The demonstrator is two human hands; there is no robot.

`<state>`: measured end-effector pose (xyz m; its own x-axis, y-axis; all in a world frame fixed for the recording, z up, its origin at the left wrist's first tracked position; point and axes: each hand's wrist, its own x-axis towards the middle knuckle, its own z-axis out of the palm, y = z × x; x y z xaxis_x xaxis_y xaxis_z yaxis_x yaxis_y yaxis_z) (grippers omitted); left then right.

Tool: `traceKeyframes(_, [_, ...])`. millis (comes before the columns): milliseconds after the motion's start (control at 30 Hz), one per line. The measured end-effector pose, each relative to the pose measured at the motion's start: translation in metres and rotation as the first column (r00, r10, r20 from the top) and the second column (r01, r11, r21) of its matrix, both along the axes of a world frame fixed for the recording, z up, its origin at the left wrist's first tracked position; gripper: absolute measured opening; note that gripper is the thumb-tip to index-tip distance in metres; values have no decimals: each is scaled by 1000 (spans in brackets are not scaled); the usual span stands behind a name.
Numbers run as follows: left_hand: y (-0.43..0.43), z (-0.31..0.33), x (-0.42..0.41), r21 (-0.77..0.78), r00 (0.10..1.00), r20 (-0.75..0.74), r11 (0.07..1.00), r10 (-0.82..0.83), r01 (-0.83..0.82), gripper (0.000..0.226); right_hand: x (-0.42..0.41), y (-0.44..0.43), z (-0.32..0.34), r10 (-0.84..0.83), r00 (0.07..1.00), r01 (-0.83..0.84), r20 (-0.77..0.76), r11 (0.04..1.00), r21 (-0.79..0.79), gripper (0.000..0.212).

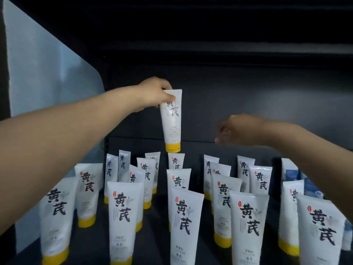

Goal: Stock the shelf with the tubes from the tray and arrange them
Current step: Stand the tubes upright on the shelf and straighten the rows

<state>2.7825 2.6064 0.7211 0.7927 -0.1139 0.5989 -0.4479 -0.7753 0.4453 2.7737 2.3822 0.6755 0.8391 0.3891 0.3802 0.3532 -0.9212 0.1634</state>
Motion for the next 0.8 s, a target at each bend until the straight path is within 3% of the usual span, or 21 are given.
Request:
traceKeyframes(167, [-9, -14, 49, 204, 999, -42, 979, 17, -8, 11, 22, 6, 0, -7, 1000, 7, 9, 999, 52, 34])
traceKeyframes(333, [-14, -27, 80, 280, 987, -146, 954, -66, 105, 13, 36, 11, -4, -38, 999, 40, -35, 998, 49, 35])
traceKeyframes(533, [-20, -54, 99, 516, 968, -246, 838, -55, 178, 14, 47, 17, -9, -115, 992, 115, -42, 993, -15, 35])
traceKeyframes(667, [-21, -74, 114, 550, 951, -305, 806, -50, 219, 11, 52, 20, -14, -144, 987, 138, -71, 987, -83, 35])
traceKeyframes(800, [-22, -92, 128, 521, 914, -402, 807, -55, 278, 28, 56, 23, -17, -162, 982, 150, -101, 982, -114, 35])
